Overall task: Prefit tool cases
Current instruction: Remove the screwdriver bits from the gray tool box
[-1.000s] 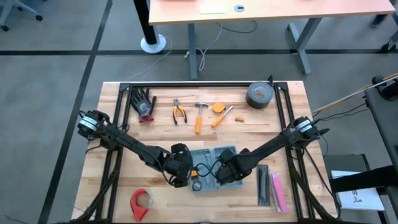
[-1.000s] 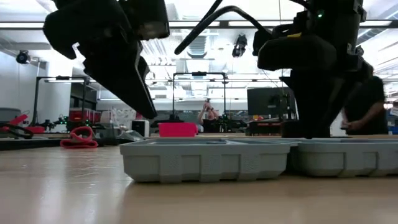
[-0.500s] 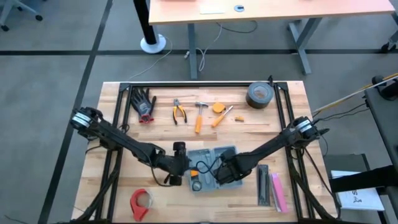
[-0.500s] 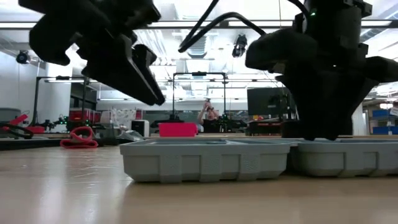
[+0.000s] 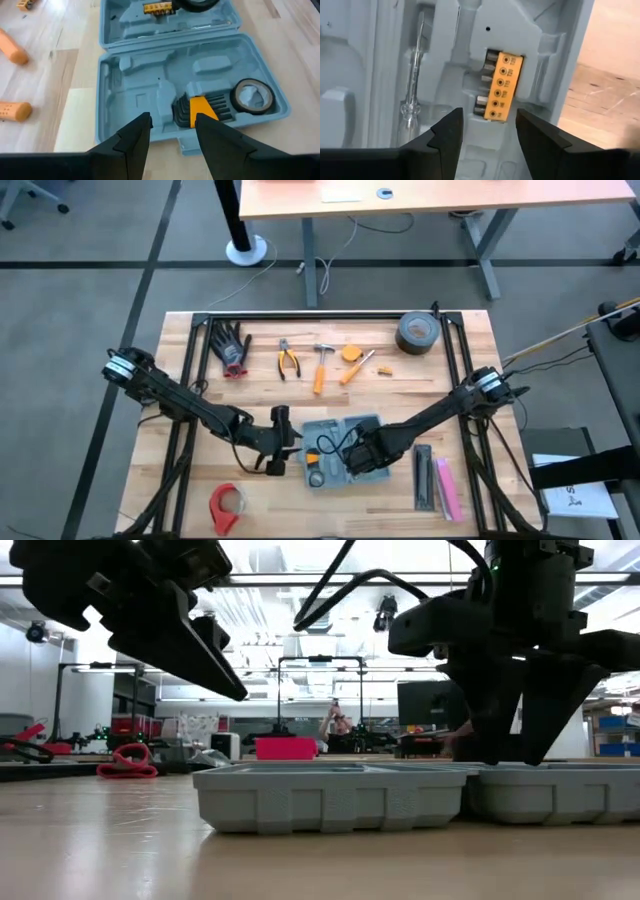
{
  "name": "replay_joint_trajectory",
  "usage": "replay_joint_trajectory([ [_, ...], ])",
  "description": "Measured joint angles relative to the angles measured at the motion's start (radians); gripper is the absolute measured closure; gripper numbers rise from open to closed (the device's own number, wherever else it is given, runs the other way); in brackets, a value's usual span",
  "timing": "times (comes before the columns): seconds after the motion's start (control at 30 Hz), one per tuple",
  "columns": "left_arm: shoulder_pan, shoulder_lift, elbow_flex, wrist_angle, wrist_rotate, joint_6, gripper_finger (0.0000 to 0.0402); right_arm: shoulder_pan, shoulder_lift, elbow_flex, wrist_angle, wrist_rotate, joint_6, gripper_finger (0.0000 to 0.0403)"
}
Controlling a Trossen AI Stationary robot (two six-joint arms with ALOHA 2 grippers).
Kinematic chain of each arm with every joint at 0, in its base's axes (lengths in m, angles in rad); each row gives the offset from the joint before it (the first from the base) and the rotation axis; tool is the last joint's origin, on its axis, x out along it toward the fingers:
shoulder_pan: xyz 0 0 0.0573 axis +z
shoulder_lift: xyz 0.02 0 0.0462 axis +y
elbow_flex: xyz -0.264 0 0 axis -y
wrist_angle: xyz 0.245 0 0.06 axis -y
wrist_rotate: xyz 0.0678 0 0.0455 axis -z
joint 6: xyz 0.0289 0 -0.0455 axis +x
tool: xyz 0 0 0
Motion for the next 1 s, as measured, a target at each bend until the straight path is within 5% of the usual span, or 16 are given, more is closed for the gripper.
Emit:
replay_joint_trajectory([
  [0.3,-0.013,0.003,0.002,0.032,0.001,-0.037,0.0231,-0.017,0.019,-0.055,0.024,0.002,0.005,0.0245],
  [0.5,-0.023,0.003,0.002,0.043,0.002,-0.041,0.0242,-0.043,0.049,-0.126,0.194,0.002,-0.005,0.0252],
  [1.0,-0.024,0.003,0.002,0.050,0.020,-0.084,0.0242,-0.037,0.031,-0.065,0.150,0.045,-0.049,0.0269],
])
